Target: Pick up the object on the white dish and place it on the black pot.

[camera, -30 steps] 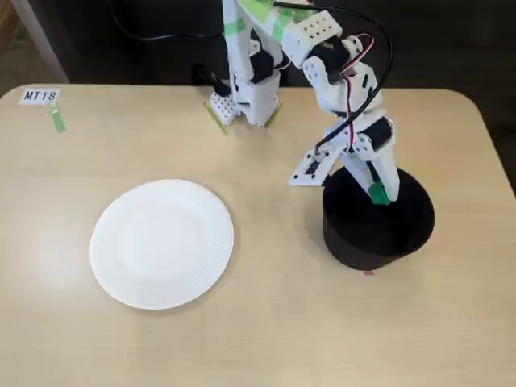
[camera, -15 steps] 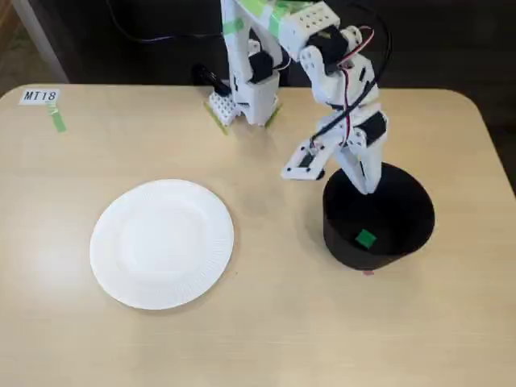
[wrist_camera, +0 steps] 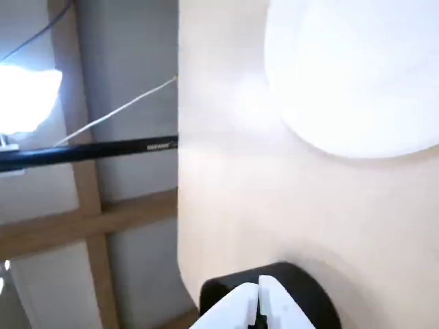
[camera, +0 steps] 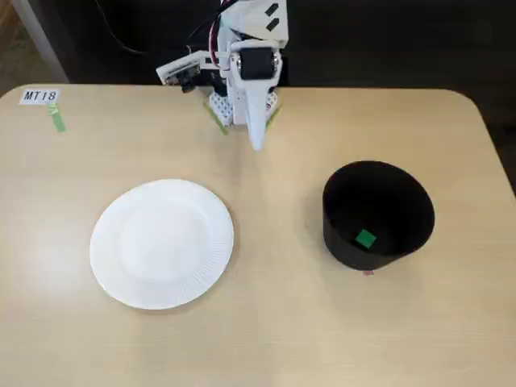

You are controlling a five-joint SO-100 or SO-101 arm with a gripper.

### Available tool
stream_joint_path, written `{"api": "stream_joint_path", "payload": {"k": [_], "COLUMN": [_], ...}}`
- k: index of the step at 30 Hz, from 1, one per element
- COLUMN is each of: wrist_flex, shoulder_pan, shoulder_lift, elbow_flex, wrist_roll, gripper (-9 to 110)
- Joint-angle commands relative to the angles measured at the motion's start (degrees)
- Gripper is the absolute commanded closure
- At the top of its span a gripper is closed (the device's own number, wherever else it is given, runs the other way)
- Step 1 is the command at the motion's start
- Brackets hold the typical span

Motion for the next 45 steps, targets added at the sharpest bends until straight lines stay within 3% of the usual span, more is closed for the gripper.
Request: {"api": "stream_joint_path", "payload": {"k": [1,7,29,45], "wrist_flex": [3.25,7.21,2.29,1.93], "shoulder_pan": [0.26,-0.26,-2.20,-2.29], "shoulder_lift": [6.77,19.69,19.78,19.78], "elbow_flex": [4.66,13.62,30.67,30.94], "wrist_roll": [-0.26,-0.18,-0.26,-0.26], "gripper": [102,102,102,101]}}
